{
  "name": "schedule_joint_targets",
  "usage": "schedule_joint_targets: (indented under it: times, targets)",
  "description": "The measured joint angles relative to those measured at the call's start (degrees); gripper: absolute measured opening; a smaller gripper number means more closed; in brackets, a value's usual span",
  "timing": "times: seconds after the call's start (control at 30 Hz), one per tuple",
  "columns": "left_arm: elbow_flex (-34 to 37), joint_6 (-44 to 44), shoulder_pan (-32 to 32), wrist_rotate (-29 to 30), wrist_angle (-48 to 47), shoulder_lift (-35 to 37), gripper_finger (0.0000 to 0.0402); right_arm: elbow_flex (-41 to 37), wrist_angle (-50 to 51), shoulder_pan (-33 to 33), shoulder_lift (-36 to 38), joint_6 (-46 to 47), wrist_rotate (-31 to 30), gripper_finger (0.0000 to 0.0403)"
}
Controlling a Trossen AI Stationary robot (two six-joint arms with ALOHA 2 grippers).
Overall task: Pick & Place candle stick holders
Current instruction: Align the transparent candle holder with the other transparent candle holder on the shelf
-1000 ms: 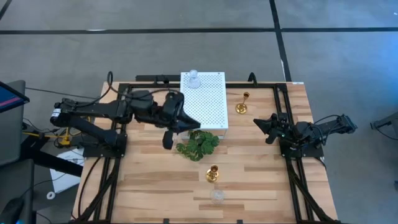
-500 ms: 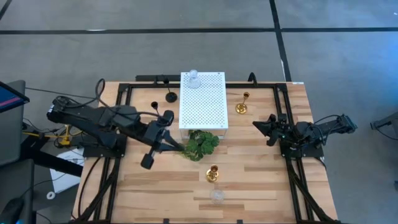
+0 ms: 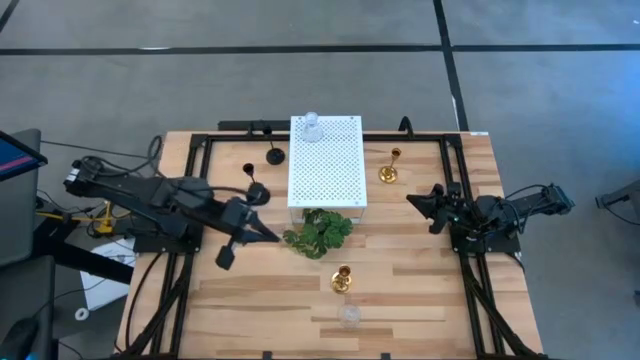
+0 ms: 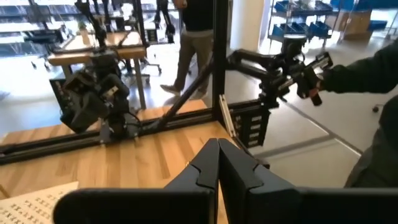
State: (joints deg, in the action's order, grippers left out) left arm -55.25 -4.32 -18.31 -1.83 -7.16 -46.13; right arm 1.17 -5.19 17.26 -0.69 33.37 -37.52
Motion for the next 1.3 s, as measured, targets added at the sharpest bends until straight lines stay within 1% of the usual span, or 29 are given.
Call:
schedule_joint_targets:
  times: [0.17, 0.3, 0.43, 0.57, 0.67, 0.8, 1.0, 1.3]
  targets:
    - [8.3, 0.6, 0.0, 0.3, 1.2, 8.2, 0.0005, 0.0, 0.0, 0.0, 0.0, 1.9, 0.0, 0.0]
    - [14.9, 3.8, 0.0, 0.3, 2.9, 14.3, 0.0005, 0.0, 0.0, 0.0, 0.0, 2.2, 0.0, 0.0]
    - [21.5, 5.9, 0.0, 0.3, 6.7, 19.0, 0.0004, 0.0, 0.0, -0.1, 0.0, 2.3, 0.0, 0.0]
    - [27.2, 8.2, 0.0, 0.3, 9.7, 21.7, 0.0006, 0.0, 0.0, -0.1, 0.0, 2.3, 0.0, 0.0]
    - [30.3, 10.6, 0.0, 0.3, 11.6, 22.2, 0.0005, 0.0, 0.0, -0.1, 0.0, 2.3, 0.0, 0.0]
    - [32.4, 11.2, 0.0, 0.3, 11.9, 21.8, 0.0006, 0.0, 0.0, -0.1, 0.0, 2.3, 0.0, 0.0]
    - [32.6, 11.2, 0.0, 0.3, 13.7, 19.6, 0.0009, 0.0, 0.2, -0.1, 0.0, 2.2, 0.0, 0.0]
    - [32.6, 10.6, 0.0, 0.3, 22.0, 14.2, 0.001, 0.0, 0.2, -0.1, 0.0, 2.3, 0.0, 0.0]
